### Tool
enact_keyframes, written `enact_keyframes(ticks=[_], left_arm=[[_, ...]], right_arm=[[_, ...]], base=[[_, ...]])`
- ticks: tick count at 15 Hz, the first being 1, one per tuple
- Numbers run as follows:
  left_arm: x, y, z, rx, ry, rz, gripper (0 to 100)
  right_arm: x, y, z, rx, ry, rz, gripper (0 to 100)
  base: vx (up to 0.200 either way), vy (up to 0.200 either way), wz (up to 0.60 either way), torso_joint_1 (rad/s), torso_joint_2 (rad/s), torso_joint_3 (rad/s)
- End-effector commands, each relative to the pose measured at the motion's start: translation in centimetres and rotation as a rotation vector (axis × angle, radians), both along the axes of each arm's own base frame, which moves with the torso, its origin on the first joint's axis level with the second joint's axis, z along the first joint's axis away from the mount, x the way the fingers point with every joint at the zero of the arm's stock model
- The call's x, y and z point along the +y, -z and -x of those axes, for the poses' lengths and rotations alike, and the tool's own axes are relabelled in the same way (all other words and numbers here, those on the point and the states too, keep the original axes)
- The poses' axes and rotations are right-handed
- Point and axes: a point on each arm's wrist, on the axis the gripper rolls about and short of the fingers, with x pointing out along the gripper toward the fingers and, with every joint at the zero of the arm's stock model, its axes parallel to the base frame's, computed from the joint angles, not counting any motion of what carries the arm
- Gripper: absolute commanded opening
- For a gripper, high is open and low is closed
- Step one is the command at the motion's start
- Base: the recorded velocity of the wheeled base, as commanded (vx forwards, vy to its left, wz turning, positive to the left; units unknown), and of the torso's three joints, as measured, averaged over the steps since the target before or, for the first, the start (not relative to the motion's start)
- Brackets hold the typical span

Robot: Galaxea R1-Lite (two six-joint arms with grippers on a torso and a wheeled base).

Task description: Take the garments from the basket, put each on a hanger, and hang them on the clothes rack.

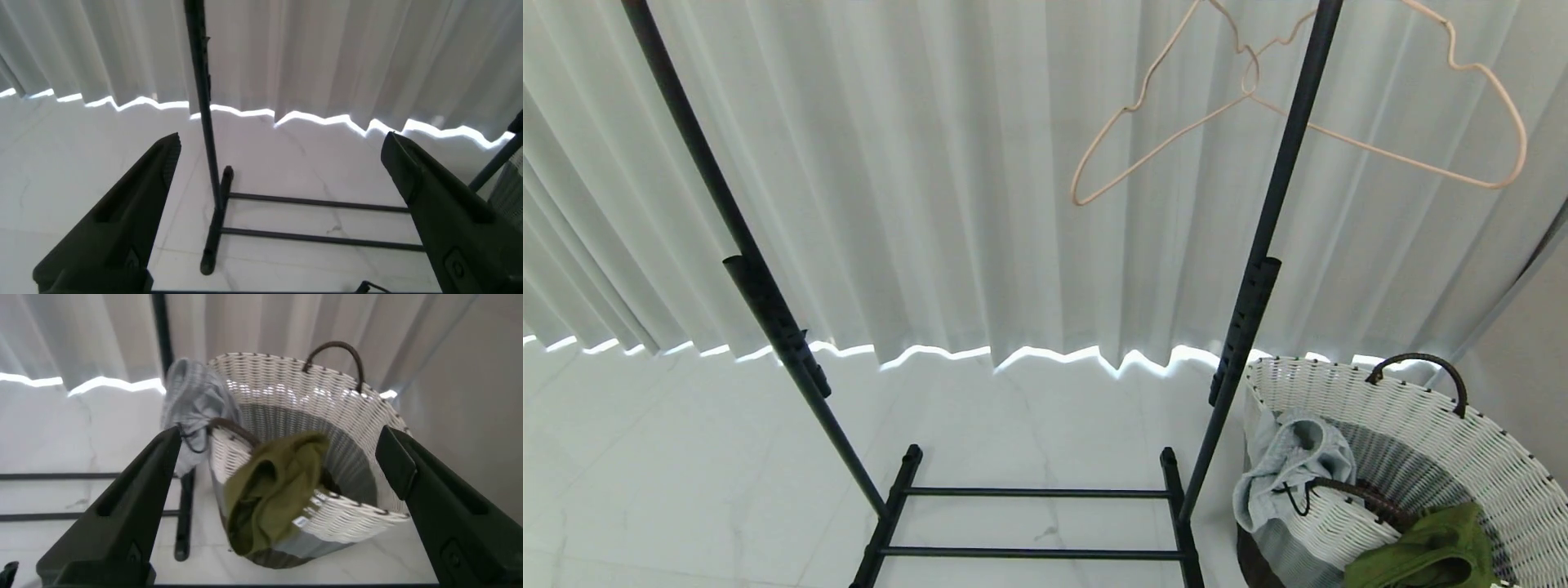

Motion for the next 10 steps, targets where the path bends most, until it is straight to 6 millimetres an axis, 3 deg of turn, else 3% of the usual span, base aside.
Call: enact_keyframes(ticks=[1,10], left_arm=[[0.0,0.01,0.0,0.001,0.0,0.0,100],[0.0,0.01,0.0,0.001,0.0,0.002,100]], right_arm=[[0.0,0.0,-0.01,0.002,0.0,-0.001,100],[0.0,-0.08,0.0,-0.007,0.0,0.013,100]], base=[[0.0,0.0,0.0,0.0,0.0,0.0],[0.0,0.0,0.0,0.0,0.0,0.0]])
